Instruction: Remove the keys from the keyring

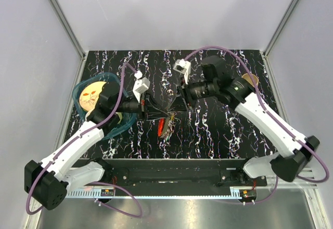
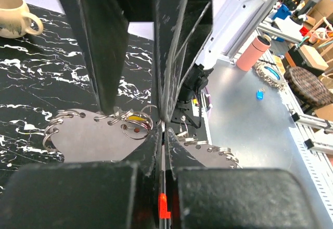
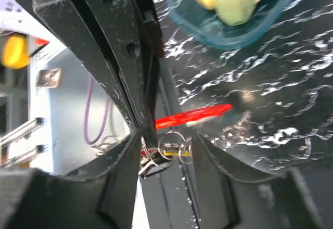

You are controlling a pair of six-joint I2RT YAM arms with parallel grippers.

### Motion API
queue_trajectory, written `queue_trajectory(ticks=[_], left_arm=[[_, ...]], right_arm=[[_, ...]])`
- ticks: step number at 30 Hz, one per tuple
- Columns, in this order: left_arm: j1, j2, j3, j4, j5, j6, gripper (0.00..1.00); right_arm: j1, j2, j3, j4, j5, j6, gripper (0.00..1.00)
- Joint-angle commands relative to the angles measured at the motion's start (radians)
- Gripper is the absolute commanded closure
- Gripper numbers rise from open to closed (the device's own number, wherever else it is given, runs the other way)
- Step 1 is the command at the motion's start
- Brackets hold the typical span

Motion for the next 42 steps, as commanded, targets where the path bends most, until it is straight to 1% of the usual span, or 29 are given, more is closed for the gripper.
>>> queue_trajectory(ticks=[1,3,4,5,6,7,8,9,11,12,14,15,17,22,27,34,37,40,42], left_arm=[[-0.002,-0.027,-0.049,0.355,-0.076,-0.195,1.00],[-0.002,-0.032,-0.081,0.425,-0.101,-0.236,1.00],[-0.004,-0.035,-0.089,0.481,-0.123,-0.268,1.00],[-0.001,-0.035,-0.094,0.497,-0.133,-0.276,1.00],[-0.001,-0.035,-0.097,0.511,-0.140,-0.283,1.00],[-0.002,-0.032,-0.097,0.541,-0.148,-0.301,1.00],[-0.002,-0.030,-0.098,0.555,-0.154,-0.309,1.00],[-0.001,-0.029,-0.105,0.572,-0.156,-0.318,1.00],[-0.001,-0.027,-0.108,0.624,-0.163,-0.354,1.00],[-0.001,-0.025,-0.112,0.638,-0.165,-0.364,1.00],[-0.002,-0.024,-0.114,0.681,-0.168,-0.394,1.00],[-0.002,-0.024,-0.115,0.695,-0.167,-0.401,1.00],[-0.001,-0.021,-0.120,0.732,-0.164,-0.426,1.00],[0.001,-0.007,-0.138,0.860,-0.157,-0.505,1.00],[0.001,0.010,-0.148,0.934,-0.156,-0.552,1.00],[0.004,0.024,-0.151,0.963,-0.154,-0.576,1.00],[0.010,0.022,-0.151,0.944,-0.154,-0.570,1.00],[0.013,0.021,-0.146,0.917,-0.150,-0.558,1.00],[0.015,0.019,-0.144,0.913,-0.153,-0.555,1.00]], right_arm=[[-0.006,-0.182,-0.063,0.176,0.271,0.136,0.46],[-0.005,-0.236,-0.121,0.238,0.369,0.160,0.41],[-0.005,-0.294,-0.149,0.269,0.396,0.166,0.39],[-0.006,-0.326,-0.182,0.306,0.420,0.174,0.38],[-0.005,-0.360,-0.263,0.388,0.466,0.180,0.37],[-0.006,-0.421,-0.308,0.435,0.483,0.186,0.35],[-0.005,-0.449,-0.389,0.473,0.493,0.192,0.33],[-0.005,-0.472,-0.423,0.542,0.494,0.194,0.32],[-0.005,-0.529,-0.516,0.599,0.474,0.197,0.31],[-0.006,-0.543,-0.546,0.659,0.462,0.196,0.31],[-0.006,-0.578,-0.624,0.697,0.436,0.188,0.31],[-0.006,-0.586,-0.641,0.760,0.425,0.185,0.31],[-0.006,-0.592,-0.673,0.792,0.386,0.160,0.30],[-0.006,-0.554,-0.669,0.828,0.336,0.119,0.28],[-0.005,-0.506,-0.640,0.878,0.212,0.117,0.25],[-0.005,-0.450,-0.628,0.952,0.135,0.151,0.26],[-0.005,-0.439,-0.609,0.949,0.112,0.163,0.28],[-0.006,-0.442,-0.612,0.978,0.080,0.183,0.33],[-0.006,-0.448,-0.624,1.015,0.072,0.193,0.46]])
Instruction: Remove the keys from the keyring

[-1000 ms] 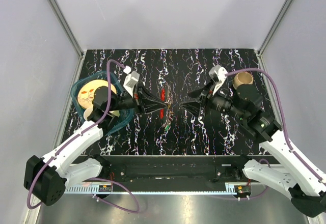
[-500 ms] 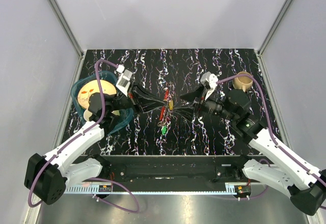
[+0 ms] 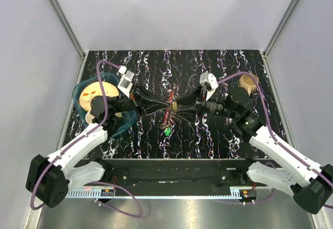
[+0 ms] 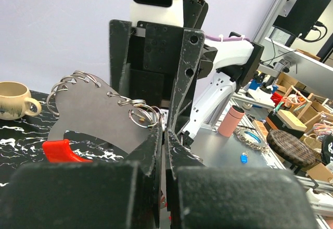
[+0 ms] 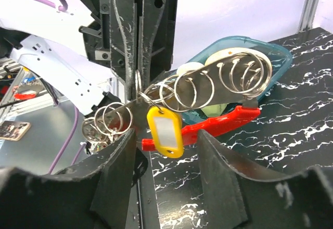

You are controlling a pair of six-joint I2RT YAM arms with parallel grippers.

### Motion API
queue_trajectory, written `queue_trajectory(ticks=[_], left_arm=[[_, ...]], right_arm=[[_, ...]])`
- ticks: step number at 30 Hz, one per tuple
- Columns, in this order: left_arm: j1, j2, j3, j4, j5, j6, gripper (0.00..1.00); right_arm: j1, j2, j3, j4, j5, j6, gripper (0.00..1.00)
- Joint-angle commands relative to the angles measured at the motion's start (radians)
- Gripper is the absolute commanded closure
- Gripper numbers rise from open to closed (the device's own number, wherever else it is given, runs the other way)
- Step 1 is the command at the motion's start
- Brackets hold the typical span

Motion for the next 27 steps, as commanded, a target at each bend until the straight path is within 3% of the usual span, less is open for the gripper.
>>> queue_trajectory(ticks=[1,2,5,6,8,14,27], left_arm=[[0.011,-0.007,0.010,0.059,-0.019,0.011,1.00],[0.012,-0.007,0.010,0.061,-0.022,0.011,1.00],[0.017,-0.007,0.009,0.056,-0.032,0.009,1.00],[0.018,-0.008,0.010,0.048,-0.041,0.012,1.00],[0.023,-0.013,0.015,0.013,-0.051,0.029,1.00],[0.023,-0.025,0.010,-0.054,-0.091,0.069,1.00],[0.023,-0.062,-0.026,-0.093,-0.211,0.077,1.00]], right_arm=[[-0.001,-0.014,0.029,0.116,-0.057,0.035,0.52],[-0.003,-0.014,0.027,0.117,-0.057,0.035,0.63],[-0.003,-0.015,0.029,0.087,-0.054,0.025,0.81],[-0.003,-0.018,0.029,0.079,-0.052,0.022,0.91],[-0.003,-0.023,0.029,0.068,-0.049,0.020,1.00],[-0.003,-0.037,0.022,0.131,-0.078,0.057,1.00],[0.003,0.057,0.048,0.021,0.012,0.029,1.00]])
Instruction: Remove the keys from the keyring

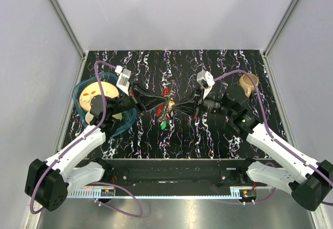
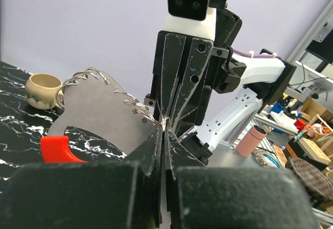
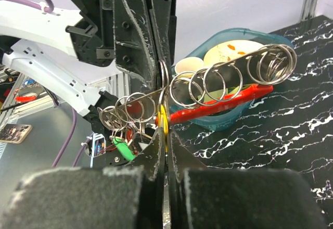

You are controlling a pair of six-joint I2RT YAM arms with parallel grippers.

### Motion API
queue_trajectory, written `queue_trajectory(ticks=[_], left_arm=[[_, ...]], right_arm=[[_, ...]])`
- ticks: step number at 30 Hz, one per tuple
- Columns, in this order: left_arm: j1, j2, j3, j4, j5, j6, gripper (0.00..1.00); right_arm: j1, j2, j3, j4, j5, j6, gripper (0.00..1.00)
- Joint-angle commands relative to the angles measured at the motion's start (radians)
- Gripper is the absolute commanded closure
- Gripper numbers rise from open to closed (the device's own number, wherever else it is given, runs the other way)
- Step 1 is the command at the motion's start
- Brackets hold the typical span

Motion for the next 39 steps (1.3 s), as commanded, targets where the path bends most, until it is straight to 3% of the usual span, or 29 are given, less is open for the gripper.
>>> queue_trajectory(ticks=[1,13,27,39], left_arm=[[0.000,-0.025,-0.013,0.026,-0.097,0.027,1.00],[0.000,-0.048,-0.026,-0.083,-0.199,0.090,1.00],[-0.001,-0.054,-0.077,-0.023,-0.260,0.043,1.00],[-0.001,-0.062,-0.112,0.028,-0.329,0.024,1.00]], right_arm=[[0.010,0.040,0.054,-0.009,0.028,-0.005,1.00],[0.067,0.097,0.098,-0.123,0.159,-0.095,1.00],[0.082,0.180,0.150,-0.088,0.307,-0.025,1.00],[0.099,0.239,0.216,-0.181,0.457,0.008,1.00]])
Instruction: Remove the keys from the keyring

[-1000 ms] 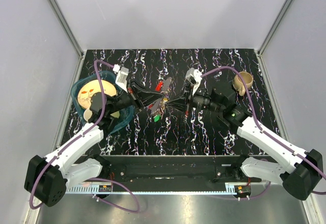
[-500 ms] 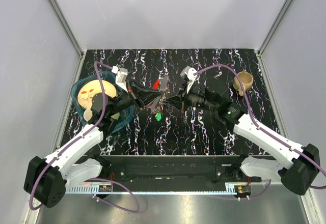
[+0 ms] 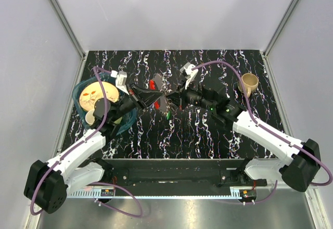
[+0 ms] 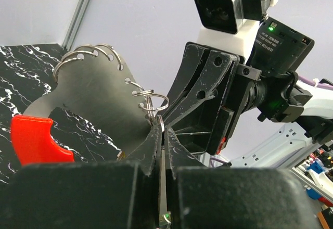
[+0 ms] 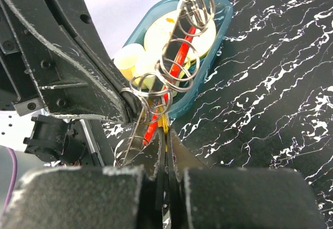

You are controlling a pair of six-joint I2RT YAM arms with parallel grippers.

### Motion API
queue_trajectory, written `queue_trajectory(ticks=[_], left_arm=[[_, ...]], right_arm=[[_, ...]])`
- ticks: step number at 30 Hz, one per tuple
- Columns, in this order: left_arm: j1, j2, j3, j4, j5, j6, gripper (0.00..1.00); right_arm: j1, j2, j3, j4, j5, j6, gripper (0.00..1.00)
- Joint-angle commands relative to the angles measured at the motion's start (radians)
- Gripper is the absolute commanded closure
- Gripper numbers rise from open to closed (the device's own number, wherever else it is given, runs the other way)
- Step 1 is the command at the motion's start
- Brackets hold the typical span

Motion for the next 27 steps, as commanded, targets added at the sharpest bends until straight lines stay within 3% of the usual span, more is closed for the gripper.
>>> queue_trajectory(ticks=[1,8,27], left_arm=[[0.000,-0.036,-0.009,0.110,-0.038,-0.010,1.00],[0.000,-0.051,-0.021,0.135,-0.060,-0.018,1.00],[0.017,-0.067,-0.030,0.153,-0.072,-0.047,1.00]], right_arm=[[0.010,0.004,0.040,-0.013,0.110,0.017,1.00],[0.009,-0.011,0.005,-0.028,0.187,0.026,1.00],[0.010,-0.077,-0.086,-0.005,0.210,-0.027,1.00]])
